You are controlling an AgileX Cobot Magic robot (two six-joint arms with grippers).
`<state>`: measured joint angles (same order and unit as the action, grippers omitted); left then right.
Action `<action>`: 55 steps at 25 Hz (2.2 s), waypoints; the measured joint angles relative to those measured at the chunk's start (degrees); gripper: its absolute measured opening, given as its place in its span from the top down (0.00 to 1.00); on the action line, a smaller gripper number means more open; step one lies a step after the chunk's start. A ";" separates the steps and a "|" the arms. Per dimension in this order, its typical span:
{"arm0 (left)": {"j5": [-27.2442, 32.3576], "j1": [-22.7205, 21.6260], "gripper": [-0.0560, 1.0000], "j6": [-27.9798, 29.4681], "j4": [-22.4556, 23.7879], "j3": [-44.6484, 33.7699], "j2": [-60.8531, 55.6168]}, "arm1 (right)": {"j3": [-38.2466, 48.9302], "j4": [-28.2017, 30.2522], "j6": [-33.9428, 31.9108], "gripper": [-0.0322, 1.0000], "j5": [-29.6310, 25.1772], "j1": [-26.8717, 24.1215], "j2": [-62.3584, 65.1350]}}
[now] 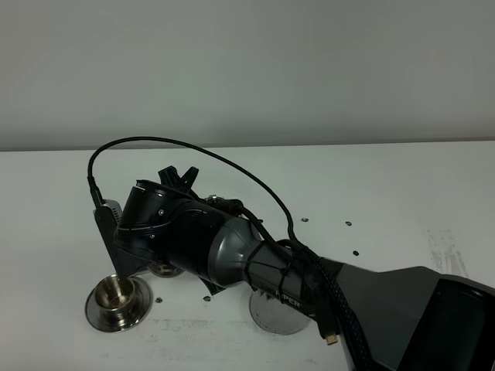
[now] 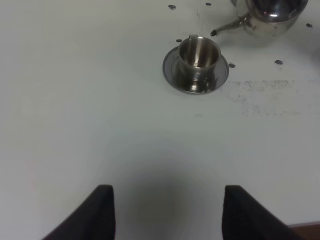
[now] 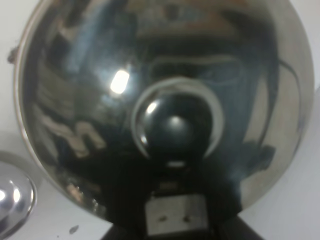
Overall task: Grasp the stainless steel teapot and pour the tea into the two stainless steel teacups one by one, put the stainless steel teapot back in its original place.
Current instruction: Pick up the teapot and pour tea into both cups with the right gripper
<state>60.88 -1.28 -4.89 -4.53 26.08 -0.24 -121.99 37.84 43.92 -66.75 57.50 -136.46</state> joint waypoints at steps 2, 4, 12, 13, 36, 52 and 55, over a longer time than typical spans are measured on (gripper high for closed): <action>0.00 0.00 0.47 0.00 0.00 0.00 0.00 | 0.00 0.56 -0.11 0.79 -0.06 0.17 0.00; 0.00 0.00 0.47 0.00 0.00 0.00 0.00 | 0.00 1.41 -0.24 0.79 -0.06 0.39 0.00; 0.00 0.00 0.47 0.00 0.00 0.00 0.00 | 0.00 3.50 -0.31 0.79 -1.09 1.54 -0.21; 0.00 0.00 0.47 0.00 0.00 0.00 0.00 | 0.00 3.78 -0.35 0.79 -1.09 1.61 -0.34; 0.00 0.00 0.47 0.00 0.00 0.00 0.00 | 0.00 8.71 -0.40 0.79 -1.37 2.94 -1.25; 0.00 0.00 0.47 0.00 0.00 0.00 0.00 | 0.00 11.54 -1.37 0.79 -1.84 3.42 -1.25; 0.00 0.00 0.47 0.00 0.00 0.00 0.00 | 0.00 11.95 -1.60 0.79 -1.84 3.42 -1.25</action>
<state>60.88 -1.28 -4.89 -4.53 26.08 -0.24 -121.99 49.79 42.32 -68.59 60.92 -137.71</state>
